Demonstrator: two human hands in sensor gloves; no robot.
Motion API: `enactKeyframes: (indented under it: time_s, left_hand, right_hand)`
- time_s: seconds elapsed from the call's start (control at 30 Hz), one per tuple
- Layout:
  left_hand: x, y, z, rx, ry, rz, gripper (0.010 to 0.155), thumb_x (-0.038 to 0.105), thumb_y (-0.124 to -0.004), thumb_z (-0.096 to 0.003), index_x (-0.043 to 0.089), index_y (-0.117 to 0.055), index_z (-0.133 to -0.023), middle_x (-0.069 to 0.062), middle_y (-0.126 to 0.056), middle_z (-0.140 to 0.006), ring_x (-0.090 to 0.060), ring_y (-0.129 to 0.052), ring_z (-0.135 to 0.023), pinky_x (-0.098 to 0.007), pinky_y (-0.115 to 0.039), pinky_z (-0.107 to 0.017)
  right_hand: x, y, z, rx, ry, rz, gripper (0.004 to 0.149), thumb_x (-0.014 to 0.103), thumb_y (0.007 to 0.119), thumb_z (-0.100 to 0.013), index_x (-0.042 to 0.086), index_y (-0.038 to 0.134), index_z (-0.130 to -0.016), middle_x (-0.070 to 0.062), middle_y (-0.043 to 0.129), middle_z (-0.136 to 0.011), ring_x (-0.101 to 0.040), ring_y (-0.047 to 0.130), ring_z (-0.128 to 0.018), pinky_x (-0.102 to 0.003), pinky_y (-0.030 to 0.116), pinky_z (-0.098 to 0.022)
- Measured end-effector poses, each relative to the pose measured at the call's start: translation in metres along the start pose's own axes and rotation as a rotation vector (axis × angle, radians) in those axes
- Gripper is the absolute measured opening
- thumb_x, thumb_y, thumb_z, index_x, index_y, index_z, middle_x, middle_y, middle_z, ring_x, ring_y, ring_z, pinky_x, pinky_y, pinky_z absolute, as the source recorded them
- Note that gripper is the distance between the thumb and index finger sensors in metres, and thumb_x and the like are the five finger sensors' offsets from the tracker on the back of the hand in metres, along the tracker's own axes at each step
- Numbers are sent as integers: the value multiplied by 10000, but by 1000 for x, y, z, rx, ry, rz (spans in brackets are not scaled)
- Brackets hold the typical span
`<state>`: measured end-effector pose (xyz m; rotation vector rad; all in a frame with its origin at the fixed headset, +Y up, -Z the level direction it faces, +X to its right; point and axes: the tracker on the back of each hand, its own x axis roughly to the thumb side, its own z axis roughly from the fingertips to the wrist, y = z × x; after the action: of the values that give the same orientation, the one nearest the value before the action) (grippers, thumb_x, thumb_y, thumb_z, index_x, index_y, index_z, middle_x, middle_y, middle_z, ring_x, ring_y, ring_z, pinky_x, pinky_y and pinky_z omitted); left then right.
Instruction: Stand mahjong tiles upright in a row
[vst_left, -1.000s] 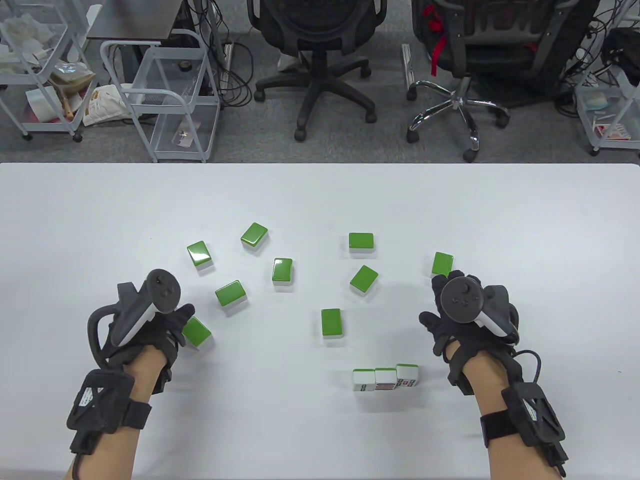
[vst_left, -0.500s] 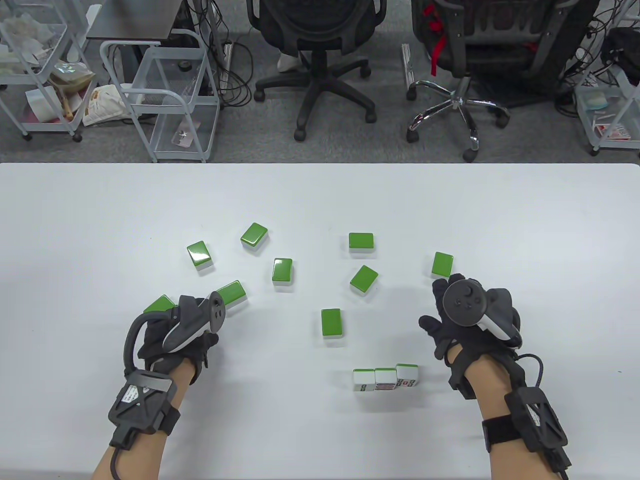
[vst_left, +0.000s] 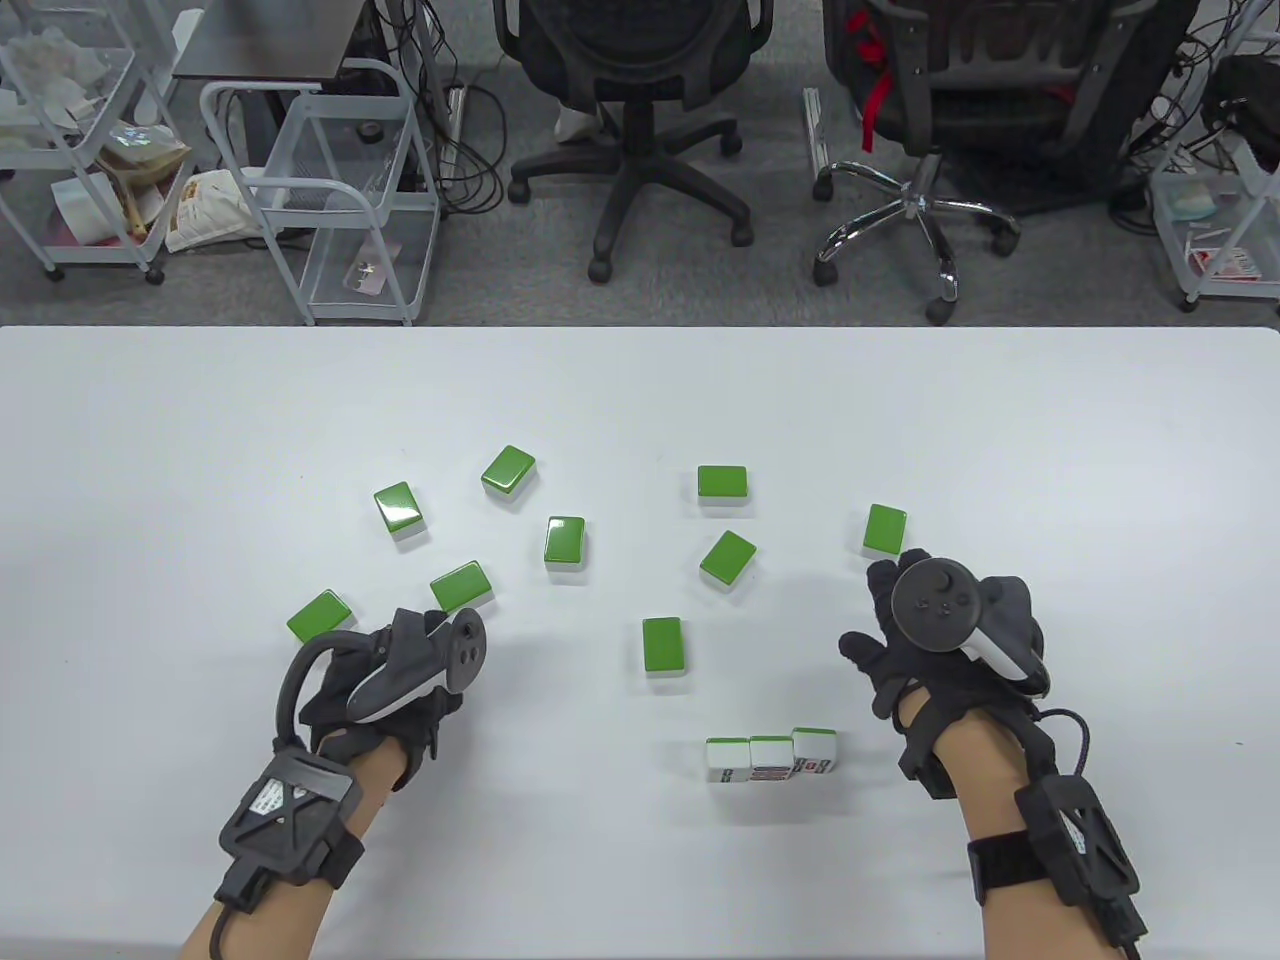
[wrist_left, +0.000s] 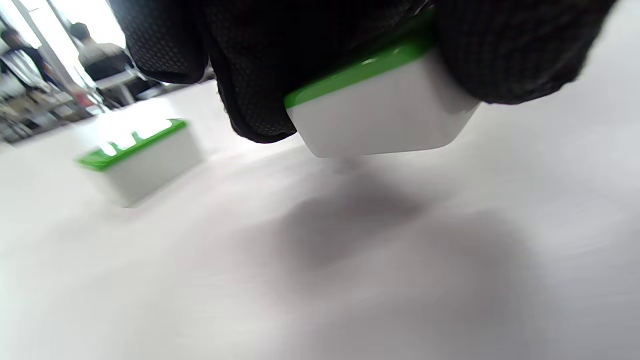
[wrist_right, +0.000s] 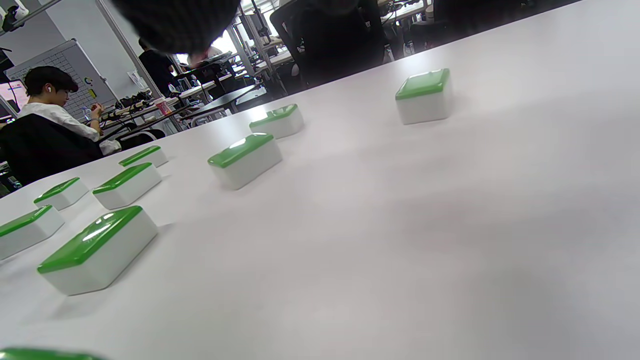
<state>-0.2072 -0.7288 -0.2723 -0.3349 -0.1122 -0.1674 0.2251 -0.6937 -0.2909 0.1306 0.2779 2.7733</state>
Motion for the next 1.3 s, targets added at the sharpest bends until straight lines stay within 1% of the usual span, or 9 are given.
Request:
enactKeyframes:
  time_s: [0.13, 0.33, 0.4, 0.5, 0.73, 1.03, 1.13, 1.23, 1.3]
  left_hand:
    - [51, 7, 13, -158, -246, 223, 780, 569, -807, -241, 287, -589, -935, 10, -796, -973, -225, -998, -816, -500, -759, -651]
    - [133, 15, 28, -259, -460, 273, 772, 552, -801, -241, 272, -597, -931, -3, -798, -971, -234, -1001, -815, -505, -760, -646]
    - [150, 17, 27, -284, -483, 262, 772, 546, -796, -238, 270, -595, -931, -6, -800, -970, -236, -1001, -815, -505, -760, -645]
    - [159, 16, 21, -265, -468, 232, 772, 532, -785, -235, 264, -587, -933, -8, -794, -973, -238, -995, -824, -508, -757, -647]
    - [164, 14, 13, -237, -450, 249, 771, 519, -774, -233, 267, -576, -935, 22, -812, -971, -241, -988, -813, -503, -751, -651]
    - [169, 14, 17, -62, -431, 236, 696, 499, -731, -246, 335, -620, -913, 118, -917, -909, -185, -1019, -790, -454, -793, -624]
    - [166, 17, 16, 21, -413, 255, 668, 483, -741, -256, 365, -637, -905, 169, -967, -842, -136, -1046, -730, -431, -804, -617]
    - [165, 19, 16, 70, -412, 281, 667, 488, -771, -256, 385, -639, -902, 203, -986, -806, -104, -1059, -699, -414, -813, -615]
    - [166, 19, 15, 52, -411, 286, 675, 497, -770, -253, 379, -635, -904, 199, -992, -793, -99, -1068, -674, -408, -820, -610]
  right_hand:
    - [-4, -1, 0, 2, 9, -23, 795, 463, 735, -351, 53, 449, -970, -286, 287, -1040, -634, 296, -910, -750, 389, -584]
    - [-7, -2, 1, 7, 11, -56, 797, 465, 736, -351, 52, 449, -970, -287, 288, -1040, -636, 295, -910, -751, 387, -584]
    - [-8, -2, 1, 11, 9, -63, 797, 465, 735, -351, 52, 449, -969, -288, 286, -1040, -637, 294, -908, -751, 387, -583]
    - [-8, -2, 2, 17, 5, -77, 797, 465, 735, -352, 51, 448, -970, -288, 286, -1040, -637, 294, -908, -751, 386, -584]
    - [-8, -1, 1, 31, -6, -100, 796, 464, 732, -353, 53, 446, -971, -287, 283, -1041, -637, 288, -909, -752, 381, -584]
    - [-10, -1, 2, 47, -8, -130, 792, 466, 728, -353, 55, 453, -971, -283, 297, -1044, -634, 293, -911, -753, 379, -584]
    - [-9, 0, 2, 60, -15, -129, 791, 467, 728, -351, 56, 460, -971, -280, 306, -1045, -631, 300, -913, -754, 381, -583]
    - [-9, 0, 2, 68, -20, -130, 795, 474, 727, -349, 59, 460, -972, -280, 310, -1046, -633, 304, -912, -753, 382, -584]
    - [-9, 0, 1, 70, -21, -131, 795, 474, 729, -348, 60, 461, -972, -280, 312, -1046, -636, 305, -910, -752, 385, -585]
